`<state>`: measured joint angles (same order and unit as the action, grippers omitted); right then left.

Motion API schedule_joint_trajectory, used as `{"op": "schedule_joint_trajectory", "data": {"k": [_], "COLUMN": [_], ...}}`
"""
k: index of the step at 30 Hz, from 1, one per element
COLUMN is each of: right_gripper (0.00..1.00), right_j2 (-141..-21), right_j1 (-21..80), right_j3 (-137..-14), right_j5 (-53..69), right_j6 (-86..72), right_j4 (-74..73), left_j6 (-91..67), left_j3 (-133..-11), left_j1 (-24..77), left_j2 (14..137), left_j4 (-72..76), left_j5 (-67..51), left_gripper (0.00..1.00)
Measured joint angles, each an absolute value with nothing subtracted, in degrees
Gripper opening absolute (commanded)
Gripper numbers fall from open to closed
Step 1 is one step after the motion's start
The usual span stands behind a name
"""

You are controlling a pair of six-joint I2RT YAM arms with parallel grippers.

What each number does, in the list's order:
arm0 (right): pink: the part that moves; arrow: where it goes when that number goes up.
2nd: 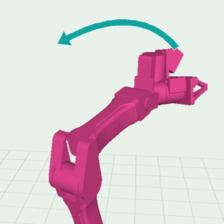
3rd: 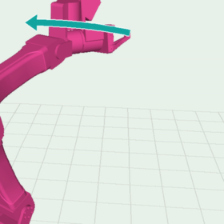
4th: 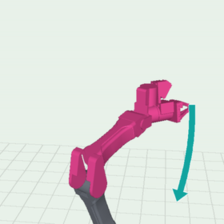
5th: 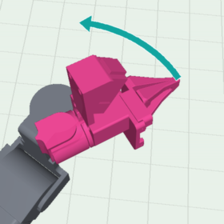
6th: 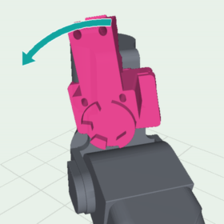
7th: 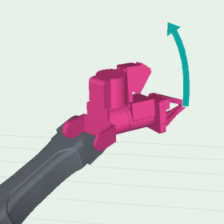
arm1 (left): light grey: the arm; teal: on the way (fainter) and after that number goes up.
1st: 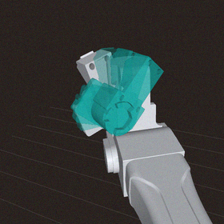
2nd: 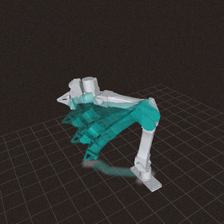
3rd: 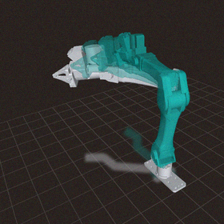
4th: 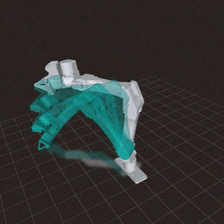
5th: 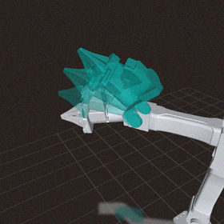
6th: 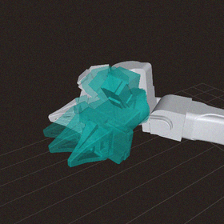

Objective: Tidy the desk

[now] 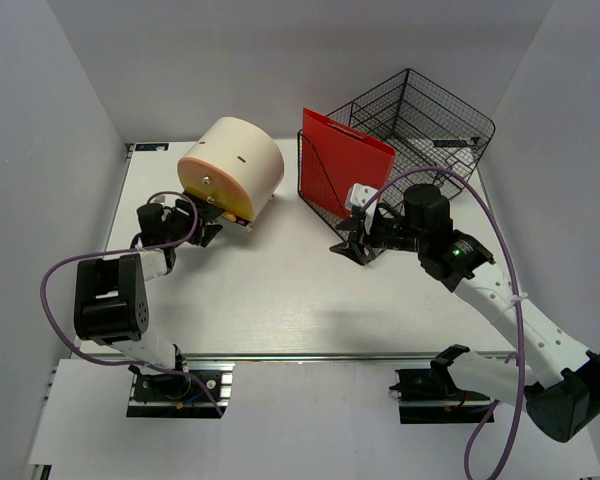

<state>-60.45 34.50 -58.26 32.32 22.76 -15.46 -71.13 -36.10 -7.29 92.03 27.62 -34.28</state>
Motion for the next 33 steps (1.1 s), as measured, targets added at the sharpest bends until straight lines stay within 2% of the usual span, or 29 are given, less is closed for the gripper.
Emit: {"op": "schedule_joint_trajectory", "data": {"k": [5,12,16,19,20,23,28,33], "right_gripper": [0.57,0.57,0.57,0.57,0.57,0.57,0.57,0.57], "right_j2": [-60.4,-60.4,-60.4,-60.4,-60.4,-60.5,-60.5,-60.5], "right_j1": [34.5,34.5,34.5,34.5,34.5,34.5,34.5,34.2], "right_j3": [-58.3,-58.3,-58.2,-58.2,-58.2,-58.2,-58.2,-58.0], "right_j5": [32.4,32.4,32.4,32.4,32.5,32.8,33.0,33.1], "right_j6": [22.8,22.9,23.0,23.1,23.1,23.2,23.6,24.1], "right_j4": [-15.5,-15.5,-15.5,-15.5,-15.5,-15.5,-15.5,-15.5], "left_j6": [-67.7,-65.7,-63.8,-60.0,-57.7,-52.8,-47.8,-46.5], "left_j3": [-40.1,-41.5,-41.3,-41.4,-41.9,-43.3,-44.0,-44.6], "left_j1": [-7.3,-7.3,-7.3,-7.3,-7.3,-7.3,-7.3,-7.3], "left_j2": [91.9,89.6,86.6,83.2,81.9,78.9,76.9,83.1], "left_j4": [20.3,17.2,15.8,11.4,8.5,1.6,-4.8,-7.1], "left_j5": [-33.3,-32.4,-32.4,-32.2,-31.8,-29.6,-25.6,-23.4], "left_gripper": [0.66,0.66,0.60,0.45,0.28,0.00,0.00,0.02]}}
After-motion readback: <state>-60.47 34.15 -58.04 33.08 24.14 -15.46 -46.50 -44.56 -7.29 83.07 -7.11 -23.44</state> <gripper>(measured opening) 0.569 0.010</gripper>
